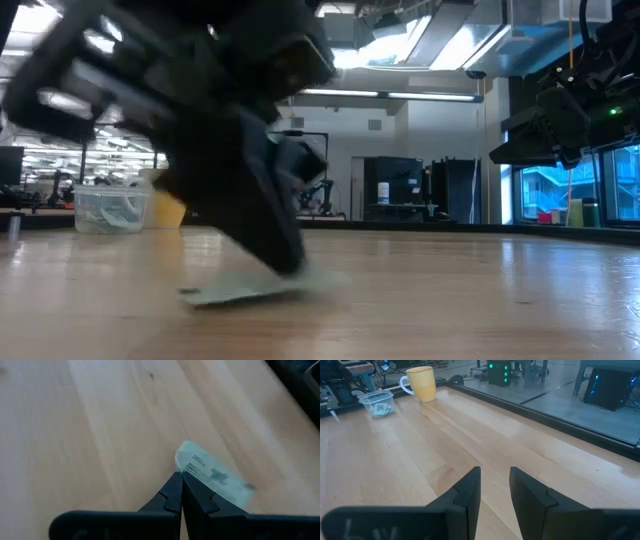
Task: Pick and place items into bin
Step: Put the green stevia packet into the top transparent bin
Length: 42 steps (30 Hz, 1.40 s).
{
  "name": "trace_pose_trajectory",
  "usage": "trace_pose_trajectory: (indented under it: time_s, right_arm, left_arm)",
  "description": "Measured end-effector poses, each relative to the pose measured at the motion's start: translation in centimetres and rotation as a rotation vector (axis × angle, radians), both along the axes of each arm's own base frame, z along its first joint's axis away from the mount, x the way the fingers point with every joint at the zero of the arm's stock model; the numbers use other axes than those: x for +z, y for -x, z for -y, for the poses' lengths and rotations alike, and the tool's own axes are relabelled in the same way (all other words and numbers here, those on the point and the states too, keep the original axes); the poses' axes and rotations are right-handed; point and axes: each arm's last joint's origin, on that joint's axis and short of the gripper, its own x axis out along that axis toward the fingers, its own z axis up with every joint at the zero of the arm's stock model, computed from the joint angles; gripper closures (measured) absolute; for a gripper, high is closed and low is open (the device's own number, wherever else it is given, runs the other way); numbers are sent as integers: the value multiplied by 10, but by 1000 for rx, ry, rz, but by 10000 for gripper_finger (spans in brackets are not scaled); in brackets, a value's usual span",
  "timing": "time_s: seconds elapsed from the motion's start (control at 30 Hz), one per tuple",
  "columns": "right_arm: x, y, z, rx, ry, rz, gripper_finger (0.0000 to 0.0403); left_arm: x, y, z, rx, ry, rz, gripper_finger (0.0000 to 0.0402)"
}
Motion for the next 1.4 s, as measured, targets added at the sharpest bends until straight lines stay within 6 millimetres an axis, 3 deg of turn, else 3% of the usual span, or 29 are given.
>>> trace_pose_trajectory:
  time_s: [0.2,0.37,0.53,0.67,0.83,1.1,1.4]
  right_arm:
    - [0,0,0,1,0,-1,297]
    - [0,0,0,1,1,-1,297]
    - [0,0,0,1,2,-1,297]
    - [0,0,0,1,2,-1,297]
    - [0,0,0,1,2,-2,297]
    - [0,0,0,1,3,-2,297]
    - [0,0,0,0,6,-4,297]
  left_arm:
    - [56,20,-19,47,-31,-35,400]
    - [103,51,-40,128,-76,-79,400]
    - [136,93,-66,387,-192,-168,400]
    - [150,131,-86,659,-371,-221,400]
    - [147,168,-108,910,-472,-250,400]
    - [122,213,-138,1128,-410,-245,400]
    - [89,230,-153,1184,-347,-191,400]
